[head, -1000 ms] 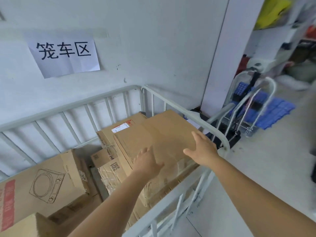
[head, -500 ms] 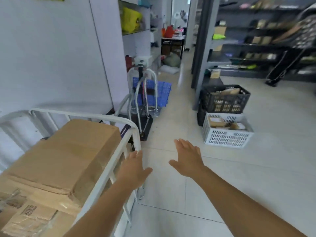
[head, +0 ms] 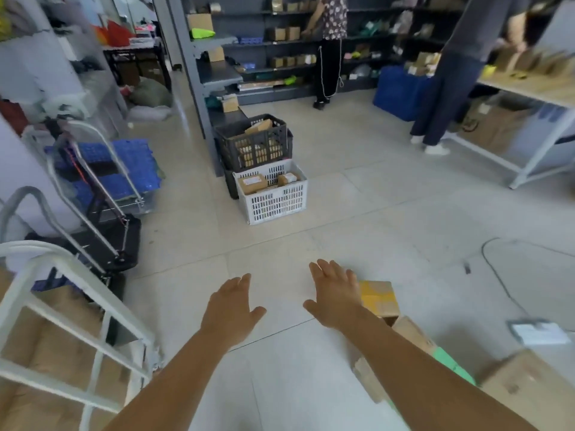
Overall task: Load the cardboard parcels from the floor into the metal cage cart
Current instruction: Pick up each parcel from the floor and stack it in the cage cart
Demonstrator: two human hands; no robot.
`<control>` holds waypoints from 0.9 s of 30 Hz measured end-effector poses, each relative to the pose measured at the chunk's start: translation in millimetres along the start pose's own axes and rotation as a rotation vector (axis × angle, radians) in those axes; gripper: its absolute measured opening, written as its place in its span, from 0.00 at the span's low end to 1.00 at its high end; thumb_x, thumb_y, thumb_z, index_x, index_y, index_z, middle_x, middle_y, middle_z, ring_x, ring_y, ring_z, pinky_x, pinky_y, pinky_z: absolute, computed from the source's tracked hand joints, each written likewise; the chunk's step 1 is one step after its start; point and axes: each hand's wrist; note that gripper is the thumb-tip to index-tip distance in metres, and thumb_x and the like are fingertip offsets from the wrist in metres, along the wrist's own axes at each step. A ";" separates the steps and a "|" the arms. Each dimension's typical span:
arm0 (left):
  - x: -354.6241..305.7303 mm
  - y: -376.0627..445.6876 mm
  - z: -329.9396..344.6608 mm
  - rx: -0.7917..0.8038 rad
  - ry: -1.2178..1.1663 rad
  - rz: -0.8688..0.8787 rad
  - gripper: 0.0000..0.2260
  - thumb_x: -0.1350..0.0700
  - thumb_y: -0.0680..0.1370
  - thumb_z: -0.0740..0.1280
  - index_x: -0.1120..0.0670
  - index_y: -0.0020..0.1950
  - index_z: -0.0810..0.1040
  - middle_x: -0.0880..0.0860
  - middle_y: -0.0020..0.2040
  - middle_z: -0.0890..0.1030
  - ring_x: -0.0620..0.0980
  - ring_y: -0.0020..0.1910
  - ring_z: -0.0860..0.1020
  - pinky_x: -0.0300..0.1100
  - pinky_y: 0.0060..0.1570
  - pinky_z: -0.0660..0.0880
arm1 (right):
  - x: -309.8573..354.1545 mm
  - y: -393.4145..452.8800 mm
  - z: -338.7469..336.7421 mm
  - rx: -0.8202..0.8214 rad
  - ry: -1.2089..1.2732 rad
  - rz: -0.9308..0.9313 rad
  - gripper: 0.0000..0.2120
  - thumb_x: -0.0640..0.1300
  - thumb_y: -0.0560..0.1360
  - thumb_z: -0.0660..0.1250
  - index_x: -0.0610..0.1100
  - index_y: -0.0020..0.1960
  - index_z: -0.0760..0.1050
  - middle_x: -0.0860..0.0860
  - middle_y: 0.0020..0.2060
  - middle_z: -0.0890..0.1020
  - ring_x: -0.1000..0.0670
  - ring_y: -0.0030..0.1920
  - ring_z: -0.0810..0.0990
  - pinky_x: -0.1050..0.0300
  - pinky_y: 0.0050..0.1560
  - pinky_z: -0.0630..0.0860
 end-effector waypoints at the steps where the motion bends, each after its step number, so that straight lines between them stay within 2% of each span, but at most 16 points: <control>1: -18.4 0.2 8.2 0.019 -0.001 0.027 0.34 0.43 0.80 0.60 0.54 0.80 0.49 0.53 0.78 0.58 0.50 0.77 0.55 0.44 0.74 0.55 | -19.1 -10.5 1.8 -0.003 0.013 0.030 0.37 0.57 0.79 0.60 0.47 0.79 0.46 0.51 0.79 0.49 0.46 0.78 0.46 0.45 0.75 0.47; 11: -179.3 14.3 77.7 0.182 0.060 0.323 0.34 0.44 0.79 0.61 0.54 0.79 0.51 0.53 0.77 0.59 0.50 0.76 0.58 0.43 0.72 0.57 | -178.3 -98.6 29.8 -0.039 0.178 0.401 0.36 0.55 0.76 0.63 0.47 0.78 0.51 0.51 0.77 0.56 0.46 0.77 0.52 0.45 0.74 0.51; 17: -259.9 41.0 113.3 0.296 0.129 0.526 0.34 0.44 0.79 0.63 0.55 0.78 0.54 0.54 0.75 0.63 0.53 0.74 0.62 0.44 0.70 0.61 | -243.6 -134.8 43.5 -0.010 0.291 0.658 0.39 0.57 0.77 0.63 0.48 0.80 0.46 0.52 0.79 0.50 0.47 0.79 0.46 0.42 0.76 0.46; 21: -310.8 63.0 132.9 0.356 0.167 0.661 0.34 0.45 0.79 0.62 0.56 0.79 0.52 0.54 0.77 0.61 0.52 0.75 0.60 0.44 0.72 0.60 | -282.2 -152.4 45.1 -0.053 0.330 0.842 0.39 0.58 0.77 0.63 0.47 0.80 0.48 0.51 0.79 0.53 0.47 0.78 0.50 0.44 0.76 0.50; 27: -384.4 83.4 165.8 0.431 0.180 0.816 0.32 0.46 0.80 0.61 0.55 0.79 0.51 0.53 0.77 0.59 0.52 0.75 0.60 0.46 0.72 0.60 | -331.0 -173.5 53.8 -0.087 0.416 1.049 0.39 0.57 0.78 0.63 0.47 0.80 0.46 0.52 0.79 0.53 0.48 0.78 0.51 0.45 0.76 0.50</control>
Point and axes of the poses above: each hand's wrist, its own y-axis towards the middle knuckle, its own z-axis out of the palm, x = y × z
